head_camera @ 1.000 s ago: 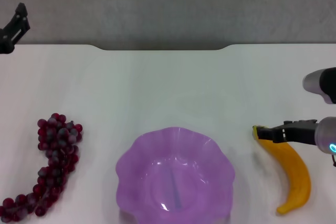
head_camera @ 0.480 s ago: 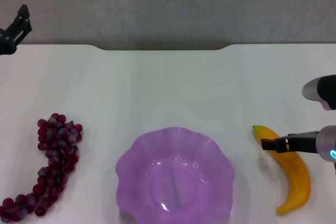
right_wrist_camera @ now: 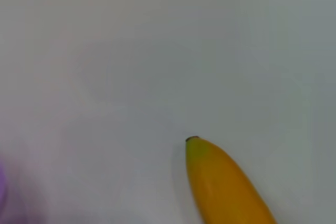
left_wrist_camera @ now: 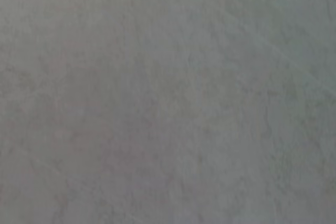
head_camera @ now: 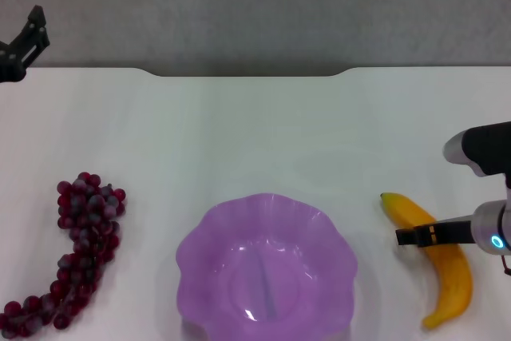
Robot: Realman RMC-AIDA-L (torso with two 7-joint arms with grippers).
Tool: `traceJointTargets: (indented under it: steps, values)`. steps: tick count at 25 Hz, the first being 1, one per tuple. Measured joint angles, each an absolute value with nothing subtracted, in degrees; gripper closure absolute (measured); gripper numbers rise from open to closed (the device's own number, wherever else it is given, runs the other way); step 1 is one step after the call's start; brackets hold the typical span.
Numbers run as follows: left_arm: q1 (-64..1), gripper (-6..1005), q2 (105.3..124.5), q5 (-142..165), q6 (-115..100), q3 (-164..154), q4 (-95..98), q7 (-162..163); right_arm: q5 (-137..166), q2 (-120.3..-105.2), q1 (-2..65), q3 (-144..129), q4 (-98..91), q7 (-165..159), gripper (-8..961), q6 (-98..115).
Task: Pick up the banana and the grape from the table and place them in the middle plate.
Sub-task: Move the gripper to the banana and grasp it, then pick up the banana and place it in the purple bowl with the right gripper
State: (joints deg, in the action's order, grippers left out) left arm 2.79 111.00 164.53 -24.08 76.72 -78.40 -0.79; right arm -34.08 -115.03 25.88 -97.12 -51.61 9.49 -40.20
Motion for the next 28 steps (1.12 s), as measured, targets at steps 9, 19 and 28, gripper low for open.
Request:
traceJointTargets:
  steps: [9, 19, 28]
  values:
    - [2.7, 125, 111.0, 164.5, -24.1, 76.7, -78.4, -0.8, -34.2, -115.05, 26.4, -96.7, -50.7, 9.5, 292, -40.5]
    - [2.9, 125, 111.23, 164.5, -24.1, 76.7, -78.5, -2.3, -34.2, -114.87, 26.2, -96.6, -51.3, 9.8, 453, -40.5]
    - [3.5, 126, 111.27, 164.5, -24.1, 76.7, -79.1, -2.3, -33.4, -114.69, 20.6, -92.8, -69.8, 13.2, 453, -46.8]
